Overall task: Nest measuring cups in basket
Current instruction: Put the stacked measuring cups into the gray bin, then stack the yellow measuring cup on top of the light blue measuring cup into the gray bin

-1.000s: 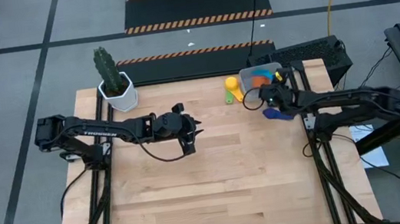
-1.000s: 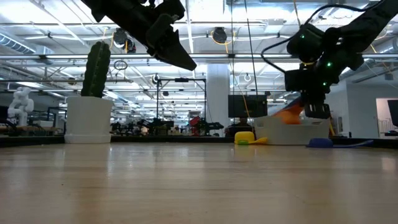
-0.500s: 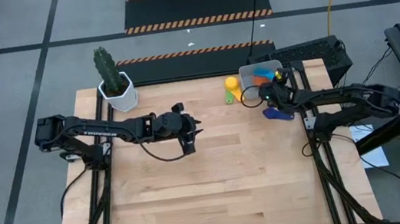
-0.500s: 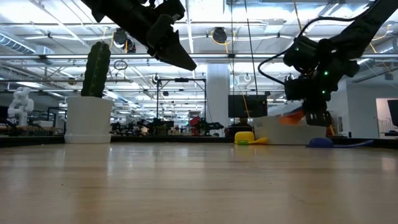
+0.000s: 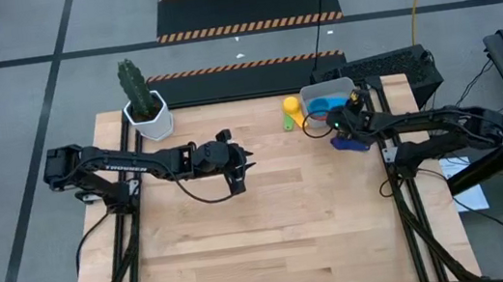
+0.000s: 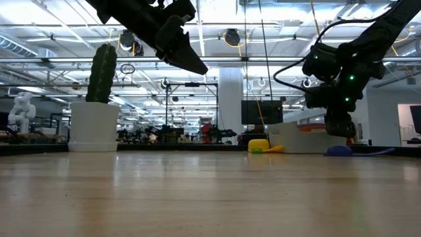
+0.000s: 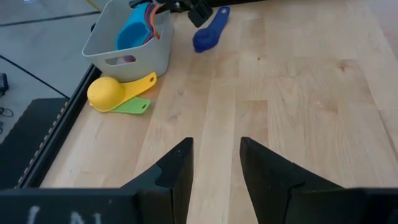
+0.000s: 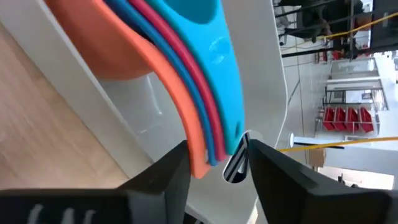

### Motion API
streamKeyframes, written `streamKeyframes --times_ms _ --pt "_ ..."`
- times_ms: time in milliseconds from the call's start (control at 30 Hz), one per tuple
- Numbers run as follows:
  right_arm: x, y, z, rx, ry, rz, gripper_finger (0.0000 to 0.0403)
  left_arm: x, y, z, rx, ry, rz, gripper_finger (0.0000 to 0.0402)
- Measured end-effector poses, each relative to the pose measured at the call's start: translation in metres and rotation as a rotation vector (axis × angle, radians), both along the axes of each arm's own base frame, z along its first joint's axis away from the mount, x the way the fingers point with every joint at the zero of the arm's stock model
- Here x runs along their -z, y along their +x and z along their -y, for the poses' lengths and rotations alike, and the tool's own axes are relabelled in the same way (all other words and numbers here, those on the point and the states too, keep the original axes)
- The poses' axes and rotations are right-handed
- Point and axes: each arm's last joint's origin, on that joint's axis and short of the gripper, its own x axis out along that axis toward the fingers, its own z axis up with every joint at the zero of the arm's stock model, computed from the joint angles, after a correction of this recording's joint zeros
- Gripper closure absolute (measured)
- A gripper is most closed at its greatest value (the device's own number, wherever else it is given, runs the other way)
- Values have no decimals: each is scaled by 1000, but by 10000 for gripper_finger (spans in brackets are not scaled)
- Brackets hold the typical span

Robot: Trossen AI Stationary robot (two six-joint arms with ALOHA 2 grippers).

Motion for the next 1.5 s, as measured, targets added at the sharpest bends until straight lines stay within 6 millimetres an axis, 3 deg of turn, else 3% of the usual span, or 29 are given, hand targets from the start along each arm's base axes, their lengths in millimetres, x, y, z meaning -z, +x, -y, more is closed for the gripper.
streamKeyframes --times_ms 467,767,900,1000,1233,1500 --pt "-24 -12 -8 20 -20 190 184 0 0 -2 -5 -4 0 266" --pt "-41 -17 -16 25 -46 384 172 -2 -1 -22 -92 25 25 266" --pt "-47 -2 -27 -148 77 591 172 -2 -2 -32 -115 30 19 266" --pt "-48 15 -37 -290 114 617 172 -2 -3 -38 -106 27 17 266" --pt "-48 56 -50 -549 74 436 172 -2 -3 -40 -108 24 15 266" --pt "-17 95 -33 -576 122 88 172 9 -5 -25 -72 2 -19 266"
